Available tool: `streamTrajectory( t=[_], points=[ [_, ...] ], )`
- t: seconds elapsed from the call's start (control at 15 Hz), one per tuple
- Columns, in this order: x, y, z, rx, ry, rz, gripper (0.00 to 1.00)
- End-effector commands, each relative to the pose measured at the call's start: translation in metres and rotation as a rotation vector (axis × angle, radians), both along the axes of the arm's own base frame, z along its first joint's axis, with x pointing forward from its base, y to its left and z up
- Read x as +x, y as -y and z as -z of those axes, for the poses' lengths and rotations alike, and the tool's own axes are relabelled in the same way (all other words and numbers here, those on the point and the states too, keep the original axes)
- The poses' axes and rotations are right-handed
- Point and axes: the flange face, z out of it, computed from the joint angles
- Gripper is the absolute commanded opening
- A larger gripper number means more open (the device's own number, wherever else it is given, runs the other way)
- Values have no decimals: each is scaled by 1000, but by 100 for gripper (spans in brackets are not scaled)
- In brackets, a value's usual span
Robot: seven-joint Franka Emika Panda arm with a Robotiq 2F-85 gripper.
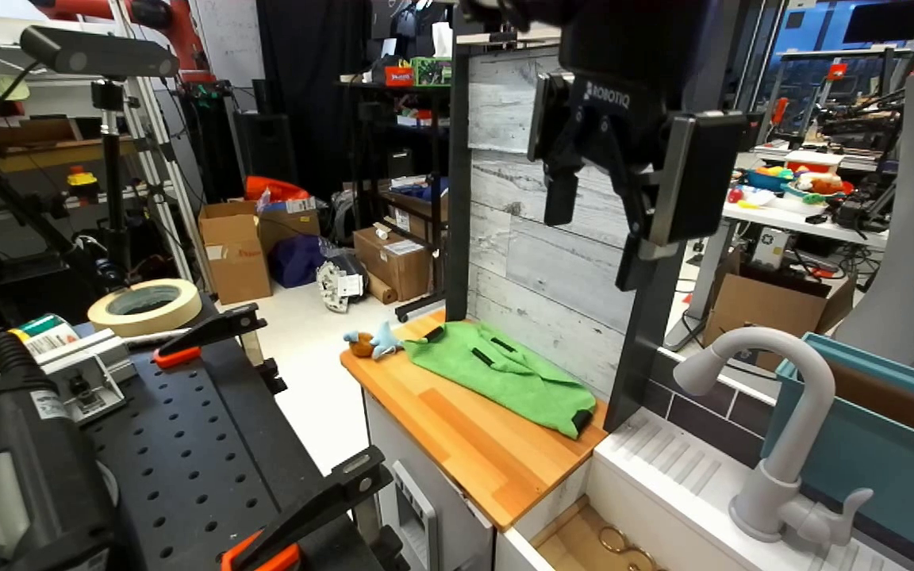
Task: Move the faucet to the center of the sink
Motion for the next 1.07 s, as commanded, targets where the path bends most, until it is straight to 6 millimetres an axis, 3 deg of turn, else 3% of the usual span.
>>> streamTrajectory(
  t=[0.0,0.47,1.0],
  points=[
    [28,22,21,-24,46,155,100],
    [64,52,63,-24,34,366,100],
    [96,57,86,23,46,482,100]
  ],
)
